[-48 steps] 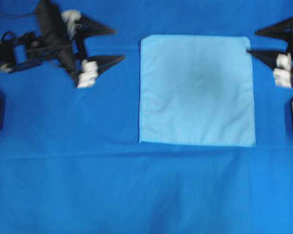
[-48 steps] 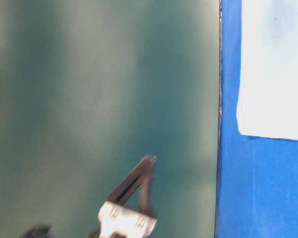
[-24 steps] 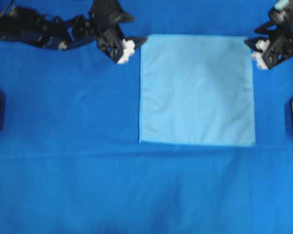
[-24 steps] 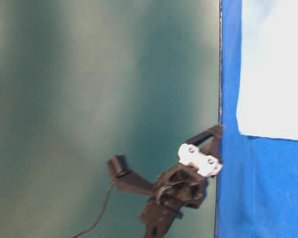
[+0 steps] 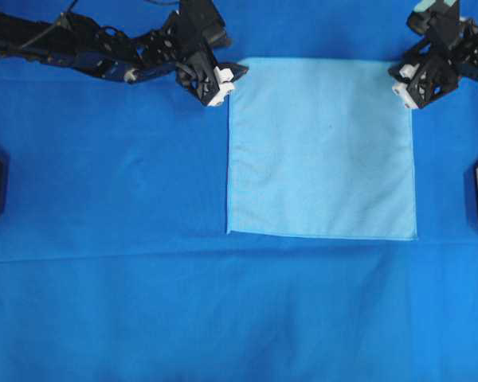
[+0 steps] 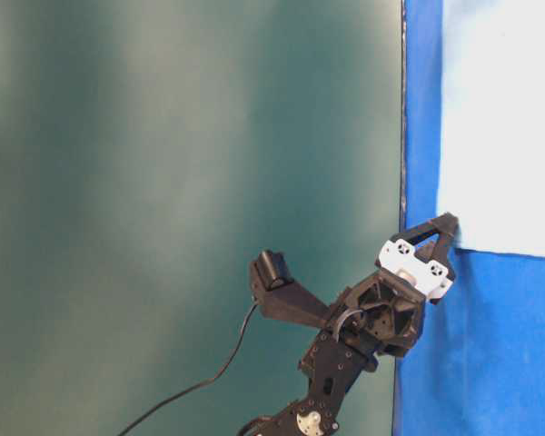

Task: Fold the light blue towel.
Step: 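Move both grippers to the towel's top corners and grasp them, then pull the top corners down toward the bottom edge, folding the towel in half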

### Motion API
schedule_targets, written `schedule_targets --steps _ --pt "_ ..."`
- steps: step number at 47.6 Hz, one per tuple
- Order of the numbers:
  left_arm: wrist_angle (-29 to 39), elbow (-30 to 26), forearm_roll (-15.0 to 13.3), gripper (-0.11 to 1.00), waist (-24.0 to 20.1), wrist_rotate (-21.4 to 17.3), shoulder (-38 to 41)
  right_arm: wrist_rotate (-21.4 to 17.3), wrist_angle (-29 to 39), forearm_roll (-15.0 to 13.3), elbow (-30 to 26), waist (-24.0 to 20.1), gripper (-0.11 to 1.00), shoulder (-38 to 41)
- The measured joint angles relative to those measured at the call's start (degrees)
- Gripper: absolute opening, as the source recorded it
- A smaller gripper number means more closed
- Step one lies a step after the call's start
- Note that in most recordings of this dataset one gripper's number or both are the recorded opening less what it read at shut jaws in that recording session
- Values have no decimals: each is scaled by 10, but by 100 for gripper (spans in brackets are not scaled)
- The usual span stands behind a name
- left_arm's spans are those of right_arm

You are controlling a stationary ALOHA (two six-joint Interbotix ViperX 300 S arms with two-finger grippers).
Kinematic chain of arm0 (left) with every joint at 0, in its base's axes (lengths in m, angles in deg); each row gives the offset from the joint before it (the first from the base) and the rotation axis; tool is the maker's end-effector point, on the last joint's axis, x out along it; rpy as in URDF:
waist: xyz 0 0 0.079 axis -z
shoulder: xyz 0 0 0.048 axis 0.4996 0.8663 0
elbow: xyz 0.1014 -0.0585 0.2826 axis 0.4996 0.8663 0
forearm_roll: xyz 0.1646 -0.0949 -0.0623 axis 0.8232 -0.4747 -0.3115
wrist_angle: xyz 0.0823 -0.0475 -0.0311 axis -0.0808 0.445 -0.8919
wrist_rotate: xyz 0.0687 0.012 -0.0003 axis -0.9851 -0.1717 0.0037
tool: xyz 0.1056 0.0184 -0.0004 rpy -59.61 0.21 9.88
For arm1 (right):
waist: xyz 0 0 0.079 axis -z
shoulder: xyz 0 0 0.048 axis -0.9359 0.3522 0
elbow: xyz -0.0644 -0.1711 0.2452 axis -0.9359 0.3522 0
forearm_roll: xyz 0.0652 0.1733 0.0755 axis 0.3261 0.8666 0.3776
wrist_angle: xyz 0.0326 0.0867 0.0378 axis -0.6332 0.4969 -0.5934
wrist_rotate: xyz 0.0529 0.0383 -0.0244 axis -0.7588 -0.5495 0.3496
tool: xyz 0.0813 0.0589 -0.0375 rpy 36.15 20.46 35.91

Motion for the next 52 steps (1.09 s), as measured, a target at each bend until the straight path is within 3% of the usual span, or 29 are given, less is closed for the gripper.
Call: schedule_targets --steps 3,9,12,30,40,52 --pt "8 -4 0 44 0 -1 1 2 0 0 -1 1 36 4" --pt "14 -4 0 11 4 -2 1 3 -1 -6 -1 1 3 6" --pt "16 -4 0 1 7 -4 1 3 -1 -11 -2 1 2 6" --pt "29 -4 0 1 15 -11 -11 -3 4 -16 -1 1 2 -1" --pt "59 -3 0 1 18 -54 -63 -4 43 -16 -1 1 2 -63" --pt "63 3 0 1 22 -62 -76 -7 76 -15 5 -12 2 -134"
